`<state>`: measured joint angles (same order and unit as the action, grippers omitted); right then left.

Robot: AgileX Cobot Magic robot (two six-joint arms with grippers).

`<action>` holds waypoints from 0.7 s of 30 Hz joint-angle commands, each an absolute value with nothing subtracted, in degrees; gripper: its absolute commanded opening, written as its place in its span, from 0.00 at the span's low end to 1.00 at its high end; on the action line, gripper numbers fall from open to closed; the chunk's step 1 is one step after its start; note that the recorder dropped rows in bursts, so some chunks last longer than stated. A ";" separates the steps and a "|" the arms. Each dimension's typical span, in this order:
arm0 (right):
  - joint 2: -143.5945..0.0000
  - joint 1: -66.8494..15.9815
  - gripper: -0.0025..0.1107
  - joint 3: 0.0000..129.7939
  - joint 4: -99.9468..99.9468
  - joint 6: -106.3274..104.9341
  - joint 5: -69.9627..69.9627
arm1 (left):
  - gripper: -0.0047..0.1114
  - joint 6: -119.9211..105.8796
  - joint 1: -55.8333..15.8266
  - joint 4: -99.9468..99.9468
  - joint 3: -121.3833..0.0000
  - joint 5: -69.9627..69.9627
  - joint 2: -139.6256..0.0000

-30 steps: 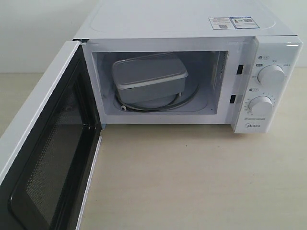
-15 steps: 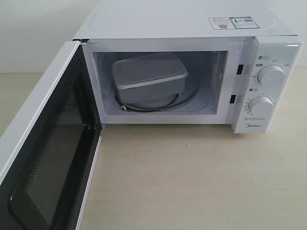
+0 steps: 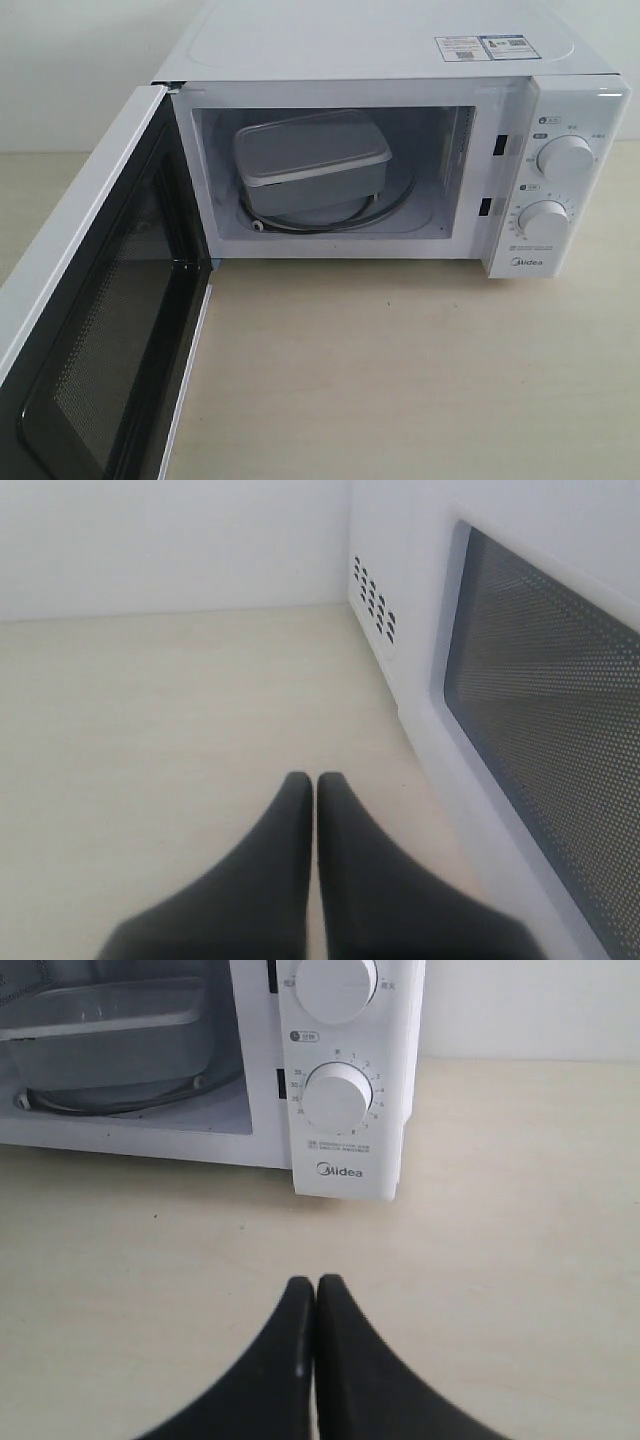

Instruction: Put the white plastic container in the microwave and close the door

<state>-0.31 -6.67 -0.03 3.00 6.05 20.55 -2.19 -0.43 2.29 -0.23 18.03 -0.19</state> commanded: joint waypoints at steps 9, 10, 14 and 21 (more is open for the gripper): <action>0.00 -2.02 0.02 0.00 2.79 6.28 21.02 | 0.07 -2.57 -0.25 2.25 0.00 18.04 0.00; 0.00 -0.90 0.02 0.00 2.49 6.29 21.15 | 0.07 -2.57 -0.25 2.25 0.00 18.04 0.00; 0.00 0.48 0.02 0.00 2.03 6.55 21.14 | 0.07 -2.57 -0.25 2.25 0.00 18.04 0.00; 0.00 0.48 0.02 0.00 2.03 6.55 21.14 | 0.07 -2.57 -0.25 2.25 0.00 18.04 0.00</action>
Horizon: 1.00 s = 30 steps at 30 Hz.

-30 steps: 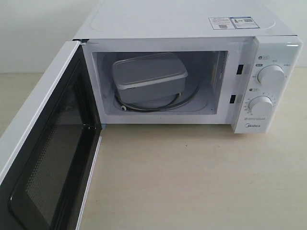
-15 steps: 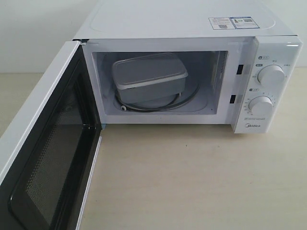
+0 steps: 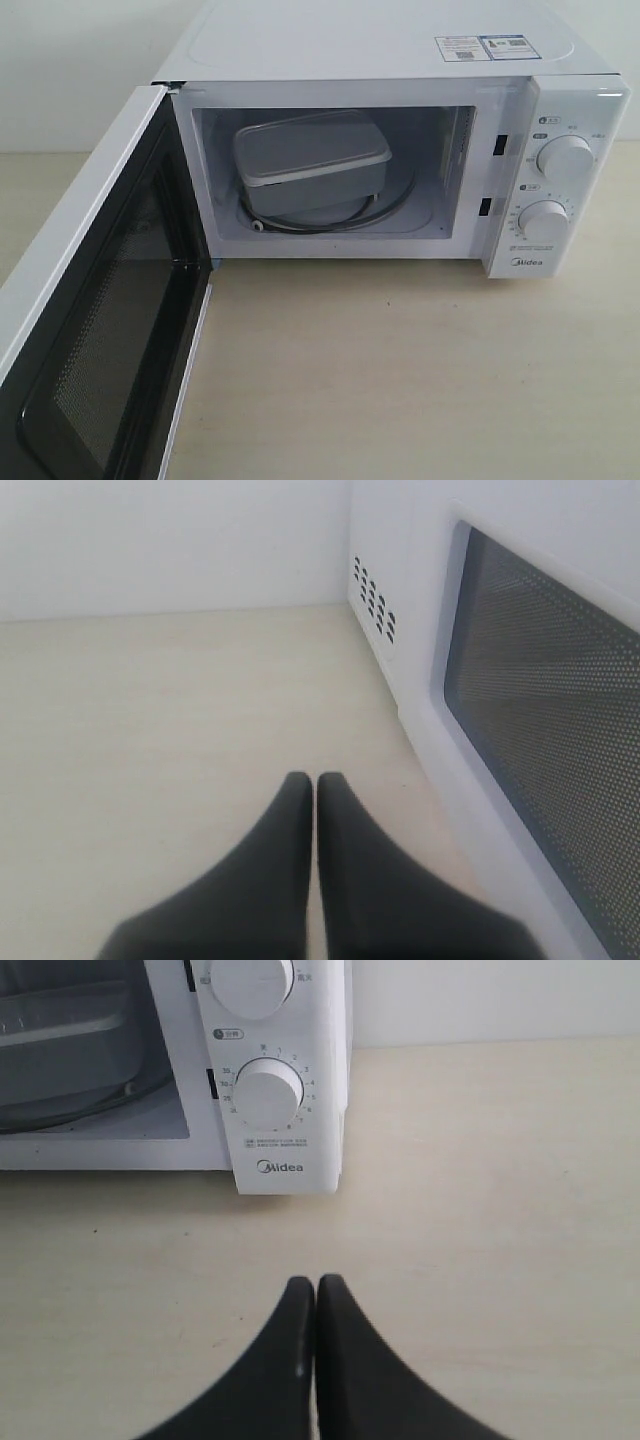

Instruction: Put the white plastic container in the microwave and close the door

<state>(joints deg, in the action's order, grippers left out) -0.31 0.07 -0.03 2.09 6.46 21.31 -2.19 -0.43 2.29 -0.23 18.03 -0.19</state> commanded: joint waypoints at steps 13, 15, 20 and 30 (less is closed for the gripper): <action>0.00 0.48 0.02 0.00 2.03 6.55 21.14 | 0.07 -2.57 -0.25 2.25 0.00 18.04 0.00; 0.00 0.48 0.02 0.00 2.03 6.55 21.14 | 0.07 -2.57 -0.25 2.25 0.00 18.04 0.00; 0.00 0.48 0.02 0.00 2.03 6.55 21.14 | 0.07 -2.57 -0.25 2.25 0.00 18.04 0.00; 0.00 0.48 0.02 0.00 2.03 6.55 21.14 | 0.07 -1.28 -0.25 5.75 -7.26 20.77 0.00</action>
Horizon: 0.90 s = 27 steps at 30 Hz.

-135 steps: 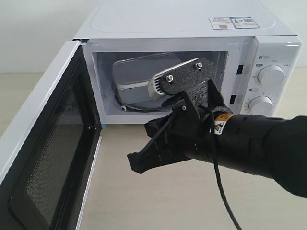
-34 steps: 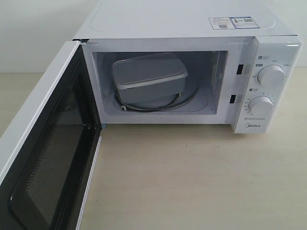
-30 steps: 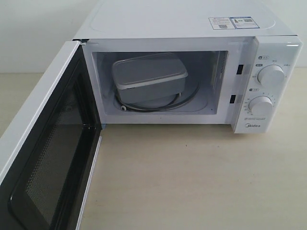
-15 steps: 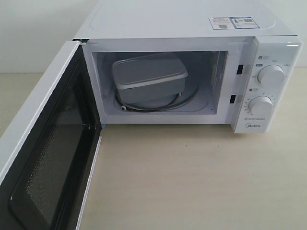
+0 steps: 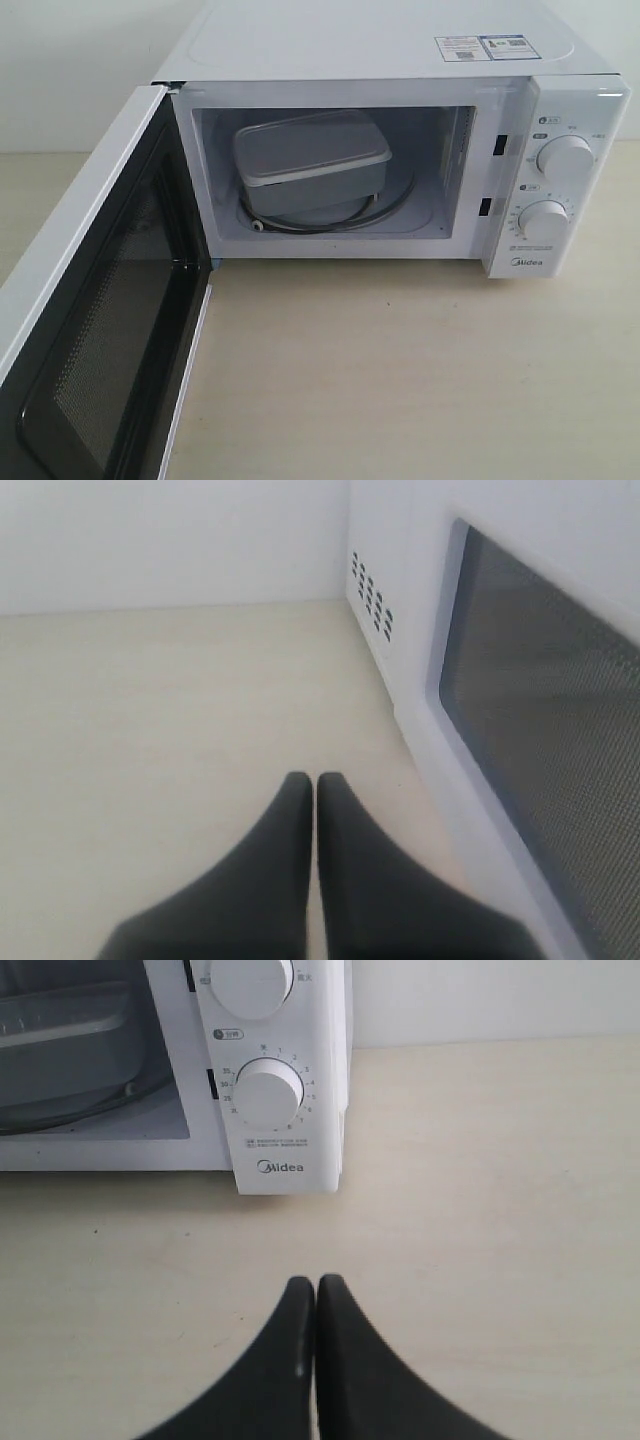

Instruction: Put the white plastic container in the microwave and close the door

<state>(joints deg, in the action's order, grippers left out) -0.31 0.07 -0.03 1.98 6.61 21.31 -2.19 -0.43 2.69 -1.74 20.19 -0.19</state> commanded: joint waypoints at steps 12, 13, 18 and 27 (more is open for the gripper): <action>0.00 0.48 0.02 0.00 2.03 6.55 21.14 | 0.07 -1.28 -0.25 11.80 -26.73 40.53 0.00; 0.00 0.48 0.02 0.00 2.03 6.55 21.14 | 0.07 -1.28 -0.25 12.87 -27.06 40.64 0.00; 0.00 0.48 0.02 0.00 2.03 6.55 21.14 | 0.07 -1.28 -0.25 15.66 -27.11 37.11 0.00; 0.00 0.48 0.02 0.00 2.03 6.55 21.14 | 0.07 0.00 -0.25 27.18 -27.40 9.34 0.00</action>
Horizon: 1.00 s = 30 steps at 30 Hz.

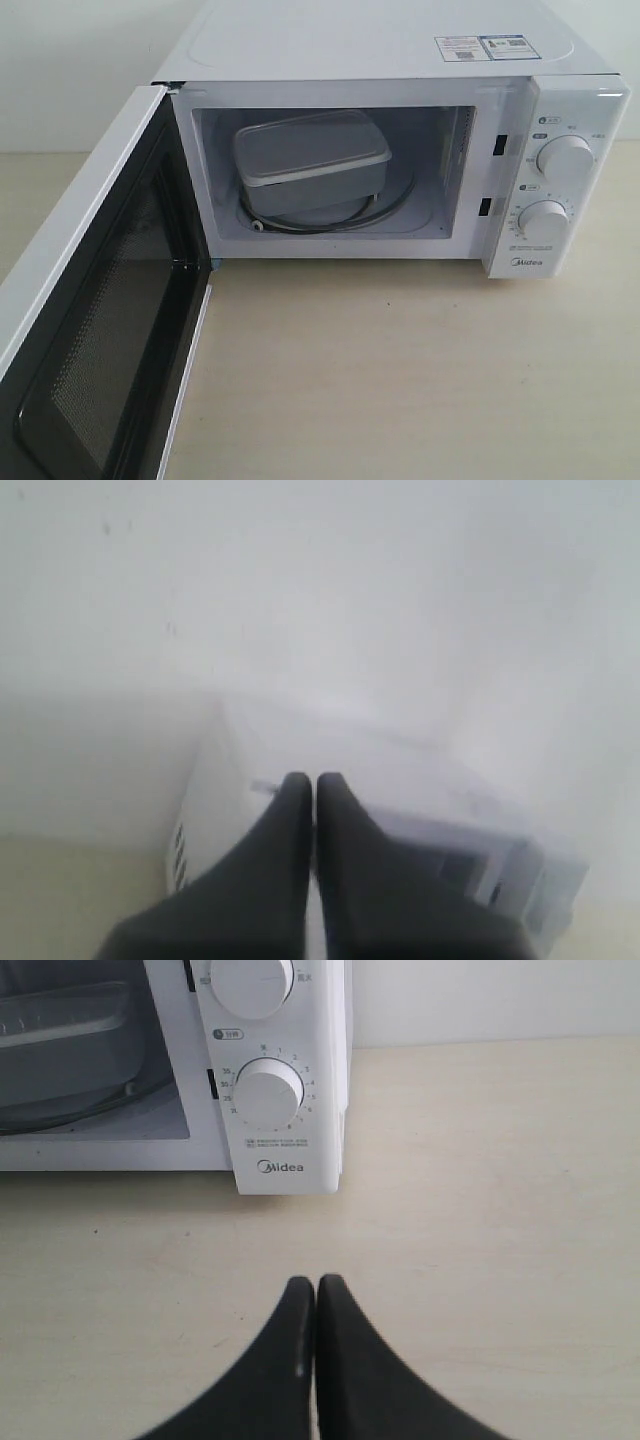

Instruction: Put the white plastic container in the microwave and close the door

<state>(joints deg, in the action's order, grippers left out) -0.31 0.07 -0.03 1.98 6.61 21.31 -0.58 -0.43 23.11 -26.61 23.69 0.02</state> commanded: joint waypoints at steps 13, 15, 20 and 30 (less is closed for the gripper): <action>0.00 0.48 0.02 0.00 2.03 6.55 21.25 | 0.07 -8.84 -0.25 27.17 -44.96 15.64 -26.50; 0.00 0.48 0.02 0.00 2.03 6.55 21.15 | 0.07 -12.40 -0.25 26.90 -50.20 25.97 -33.74; 0.00 0.48 0.02 0.00 2.03 6.55 21.15 | 0.07 -14.96 -0.25 18.76 -60.04 45.68 -48.57; 0.00 0.48 0.02 0.00 2.03 6.55 21.15 | 0.07 -19.09 -0.25 7.87 -61.54 57.39 -63.15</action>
